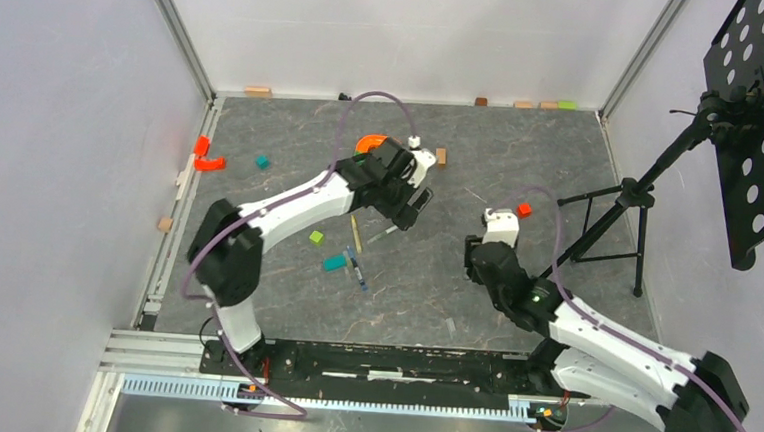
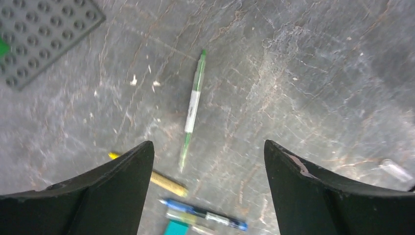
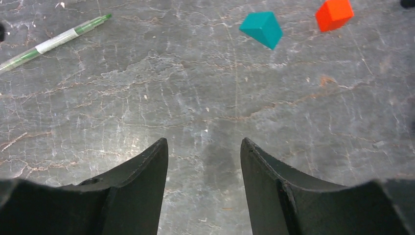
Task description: Insert the pens into the pen caps
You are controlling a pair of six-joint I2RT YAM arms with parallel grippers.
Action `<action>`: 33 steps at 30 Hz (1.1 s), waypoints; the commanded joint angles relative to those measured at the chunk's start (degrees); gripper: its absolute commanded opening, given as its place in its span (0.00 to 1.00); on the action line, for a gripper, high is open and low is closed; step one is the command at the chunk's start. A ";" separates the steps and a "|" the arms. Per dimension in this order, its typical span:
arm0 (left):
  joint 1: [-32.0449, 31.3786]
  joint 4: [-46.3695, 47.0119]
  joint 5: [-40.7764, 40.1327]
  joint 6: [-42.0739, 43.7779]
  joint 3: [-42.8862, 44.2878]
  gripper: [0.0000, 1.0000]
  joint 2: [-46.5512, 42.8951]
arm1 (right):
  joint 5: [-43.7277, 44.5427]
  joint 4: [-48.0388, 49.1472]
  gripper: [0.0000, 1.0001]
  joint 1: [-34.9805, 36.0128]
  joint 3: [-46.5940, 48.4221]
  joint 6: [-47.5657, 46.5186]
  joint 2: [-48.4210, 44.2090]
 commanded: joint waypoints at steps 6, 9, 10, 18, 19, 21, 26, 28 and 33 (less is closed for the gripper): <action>0.99 -15.27 6.22 16.39 15.46 0.76 14.59 | 0.16 -2.72 0.61 -0.68 -5.47 1.16 -14.55; 1.40 -15.28 5.01 16.71 15.26 0.77 16.13 | -0.88 -2.52 0.61 -0.68 -6.07 0.54 -15.81; 1.80 -15.28 4.88 16.63 15.30 0.77 16.67 | -1.25 -2.09 0.61 -0.63 -6.29 0.33 -15.91; 4.16 -14.20 5.59 17.27 15.67 0.78 20.26 | -5.81 0.61 0.60 -0.68 -6.56 -1.25 -14.09; 4.16 -14.23 5.77 17.36 15.82 0.78 20.79 | -6.11 0.94 0.60 -0.68 -6.74 -1.24 -13.90; 4.22 -14.14 6.01 17.58 16.19 0.77 21.79 | -6.76 1.55 0.60 -0.68 -7.00 -1.22 -13.58; 5.29 -12.85 7.70 18.28 17.13 0.69 23.85 | -8.56 2.91 0.59 -0.68 -7.57 -1.18 -12.60; 5.26 -13.51 8.87 19.04 17.78 0.58 24.74 | -9.01 2.76 0.59 -0.68 -7.61 -1.16 -12.31; 5.21 -12.97 6.14 17.45 17.44 0.45 26.57 | -8.73 2.83 0.59 -0.72 -7.79 -1.50 -12.09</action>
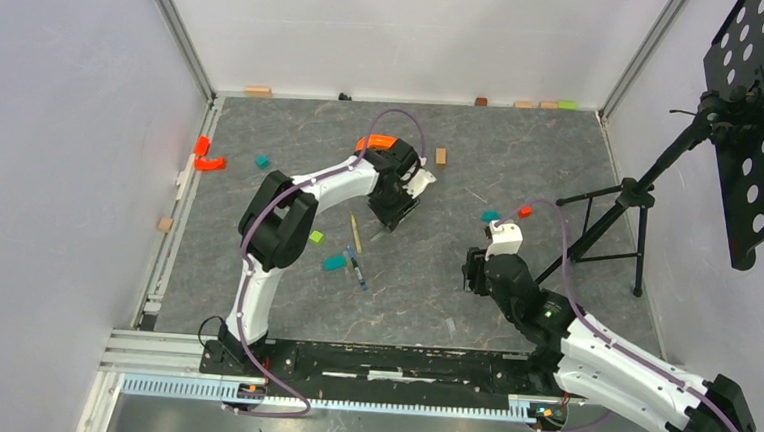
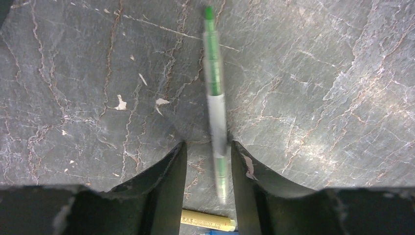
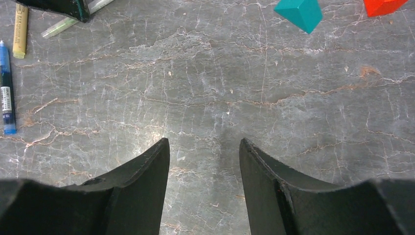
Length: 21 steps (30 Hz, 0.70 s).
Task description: Insert the pens into the pen caps
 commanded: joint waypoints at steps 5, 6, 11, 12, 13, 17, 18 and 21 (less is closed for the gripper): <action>-0.03 4.24 -2.89 -0.97 -2.51 0.46 1.53 | -0.37 2.72 0.59 -0.10 -0.40 -0.99 0.70; -0.12 5.45 -3.69 -1.23 -3.78 0.45 1.02 | -0.34 2.90 0.59 -0.12 -0.49 -0.99 0.93; -0.45 9.99 -4.49 -1.74 -8.84 0.27 -1.25 | -0.52 3.62 0.59 -0.09 -0.78 -0.77 2.11; -0.68 10.44 -4.92 -1.68 -9.29 0.24 -1.25 | -0.54 3.86 0.59 -0.09 -0.91 -0.69 2.28; -0.92 11.10 -5.69 -1.64 -9.86 0.22 -1.31 | -0.61 3.99 0.59 -0.09 -0.93 -0.60 2.44; -1.10 11.22 -6.55 -2.00 -10.13 0.13 -1.46 | -1.08 4.42 0.58 -0.13 -0.84 -0.54 3.23; -1.08 10.90 -6.67 -2.19 -9.92 0.09 -1.70 | -1.22 4.43 0.58 -0.09 -0.79 -0.37 3.34; -1.11 10.33 -6.32 -2.99 -9.49 0.02 -3.42 | -1.29 4.59 0.58 -0.10 -0.67 -0.38 3.44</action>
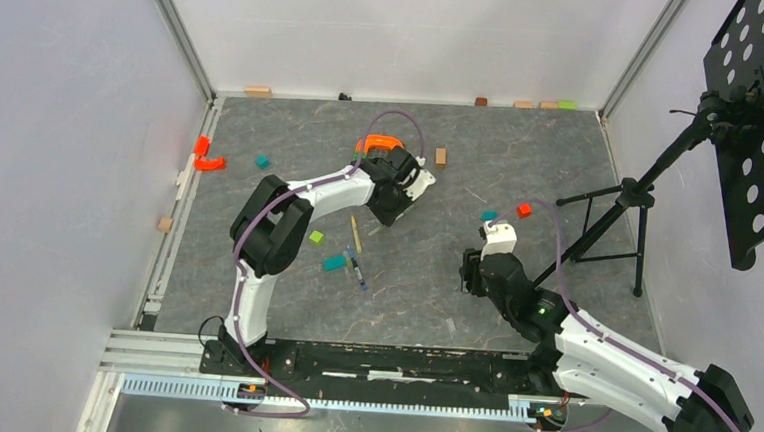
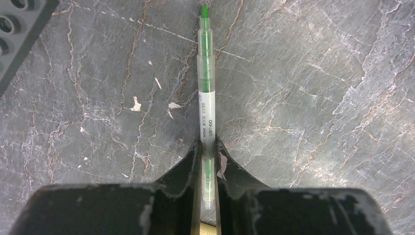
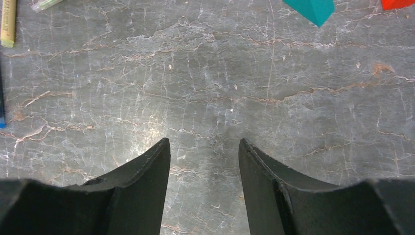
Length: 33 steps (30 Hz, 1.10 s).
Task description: Insert the pens into the pen caps
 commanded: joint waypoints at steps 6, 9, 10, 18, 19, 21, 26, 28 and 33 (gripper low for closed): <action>-0.13 4.40 4.74 -3.04 -4.70 0.02 -5.07 | 0.64 3.17 0.58 -0.09 0.39 1.45 -0.44; -0.13 5.61 6.16 -2.99 -5.35 0.02 -6.79 | 2.86 2.63 0.58 -0.04 0.89 3.84 -2.53; -0.13 5.66 6.42 -3.08 -5.46 0.02 -7.20 | 3.51 2.88 0.58 -0.07 0.78 4.38 -3.85; -0.14 7.46 10.07 -5.78 -6.76 0.02 -12.79 | 4.18 12.18 0.60 -0.10 -5.09 9.00 -16.56; -0.13 7.43 10.85 -6.05 -6.81 0.02 -13.33 | 3.76 14.43 0.60 -0.09 -5.99 9.28 -17.72; -0.13 7.49 12.57 -6.79 -6.82 0.02 -14.86 | 2.77 16.88 0.60 -0.09 -6.98 9.67 -18.95; -0.17 8.15 16.31 -10.71 -7.60 0.02 -19.70 | -3.36 25.31 0.61 -0.20 -7.86 8.37 -19.86; -0.15 8.91 17.64 -11.72 -8.53 0.02 -21.86 | -5.35 27.68 0.61 -0.20 -6.99 8.63 -19.06; -0.13 8.70 18.40 -17.57 -10.50 0.02 -28.19 | -10.42 31.24 0.62 -0.17 -2.46 9.59 -14.14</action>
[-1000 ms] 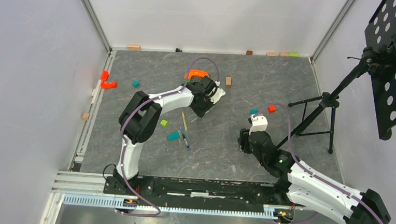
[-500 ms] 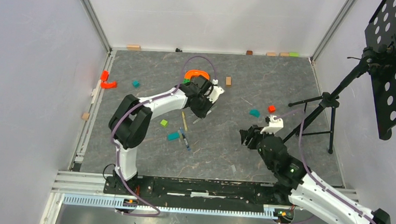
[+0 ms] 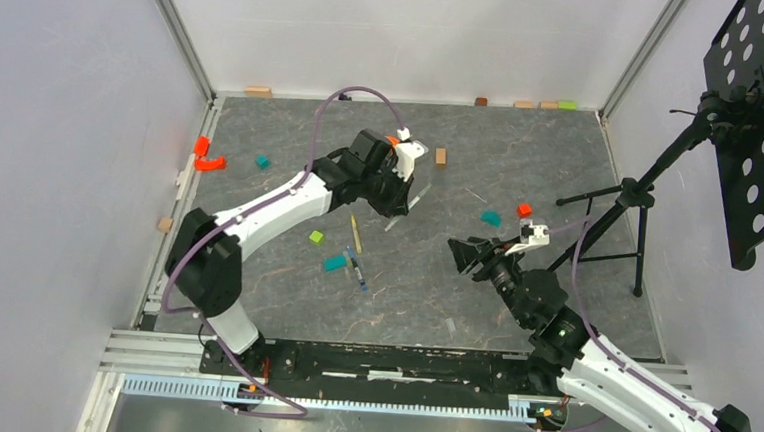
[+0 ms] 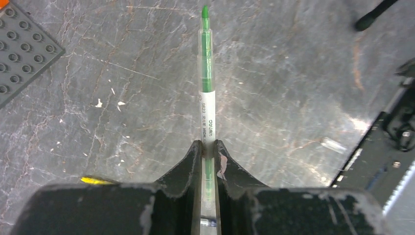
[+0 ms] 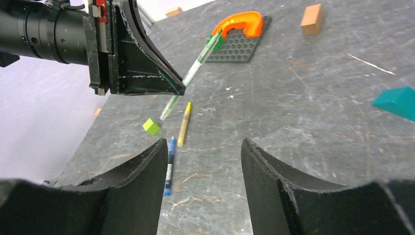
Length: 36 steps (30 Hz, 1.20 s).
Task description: Insert the pens into the pen caps
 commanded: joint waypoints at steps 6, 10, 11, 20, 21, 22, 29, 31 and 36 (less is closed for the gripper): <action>-0.17 -2.90 2.71 -11.53 -1.19 0.02 -13.66 | -10.86 11.32 0.63 -0.07 9.59 1.62 8.42; -0.12 -7.62 2.74 -10.27 -0.14 0.02 -18.71 | -15.21 15.71 0.63 -0.07 11.45 1.73 12.11; -0.13 -8.91 3.70 -9.44 0.25 0.02 -19.54 | -16.44 17.15 0.63 -0.07 11.82 1.73 13.20; -0.13 -7.34 11.19 -9.04 -2.74 0.02 -24.74 | -22.55 19.87 0.62 -0.08 17.58 -1.32 21.30; -0.14 -6.68 11.27 -9.14 -3.22 0.02 -25.00 | -22.05 19.38 0.62 -0.05 17.99 -1.86 21.47; -0.13 -6.34 11.52 -9.10 -3.65 0.02 -25.16 | -21.33 19.21 0.62 -0.06 18.14 -2.23 21.51; -0.21 -5.78 15.94 -8.99 -4.37 0.02 -24.94 | -19.04 19.13 0.61 -0.07 19.56 -2.44 23.27; -0.21 -4.73 17.68 -9.31 -5.03 0.02 -25.20 | -18.73 19.19 0.60 -0.07 20.09 -2.40 24.03; -0.22 -2.94 19.71 -9.79 -6.42 0.02 -26.42 | -17.97 20.03 0.59 -0.09 20.66 -2.36 25.33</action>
